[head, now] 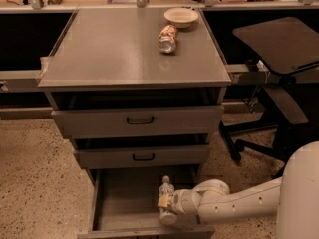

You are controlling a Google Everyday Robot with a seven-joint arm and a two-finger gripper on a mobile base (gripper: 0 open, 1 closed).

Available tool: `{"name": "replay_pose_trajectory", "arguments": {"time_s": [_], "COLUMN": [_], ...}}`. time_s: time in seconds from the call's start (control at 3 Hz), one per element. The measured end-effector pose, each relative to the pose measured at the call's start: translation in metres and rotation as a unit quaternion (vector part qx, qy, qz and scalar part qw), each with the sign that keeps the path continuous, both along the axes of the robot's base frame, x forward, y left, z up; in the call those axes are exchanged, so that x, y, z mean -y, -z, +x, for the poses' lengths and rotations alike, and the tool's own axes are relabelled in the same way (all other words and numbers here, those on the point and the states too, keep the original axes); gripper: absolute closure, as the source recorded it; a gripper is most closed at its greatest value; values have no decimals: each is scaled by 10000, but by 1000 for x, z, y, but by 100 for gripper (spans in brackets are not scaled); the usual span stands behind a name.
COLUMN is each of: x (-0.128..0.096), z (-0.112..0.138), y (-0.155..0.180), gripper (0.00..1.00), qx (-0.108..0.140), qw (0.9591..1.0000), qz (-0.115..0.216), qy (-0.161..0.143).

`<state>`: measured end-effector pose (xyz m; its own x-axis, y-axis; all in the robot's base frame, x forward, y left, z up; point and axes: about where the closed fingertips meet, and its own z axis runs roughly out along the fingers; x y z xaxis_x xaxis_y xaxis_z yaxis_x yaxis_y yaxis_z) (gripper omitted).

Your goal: Pick blue plastic bottle from bottom drawer and place on counter

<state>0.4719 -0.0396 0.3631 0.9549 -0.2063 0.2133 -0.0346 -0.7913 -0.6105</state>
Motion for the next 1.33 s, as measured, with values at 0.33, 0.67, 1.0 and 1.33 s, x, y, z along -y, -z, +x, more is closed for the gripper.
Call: {"name": "replay_pose_trajectory", "arguments": {"time_s": [0.33,0.67,1.0,1.33], "x": [-19,-22,-3,-14], "z": [-37,-30,-10,-17], "y": [-32,-131,-204,-219], "gripper": [100,100,100,100], "qx": [357,1275,2136,2214], "qw": [9927,9694,9483,9401], "qz": [27,305,714,1082], "qy": [-1153,-2076,-2236,-2354]}}
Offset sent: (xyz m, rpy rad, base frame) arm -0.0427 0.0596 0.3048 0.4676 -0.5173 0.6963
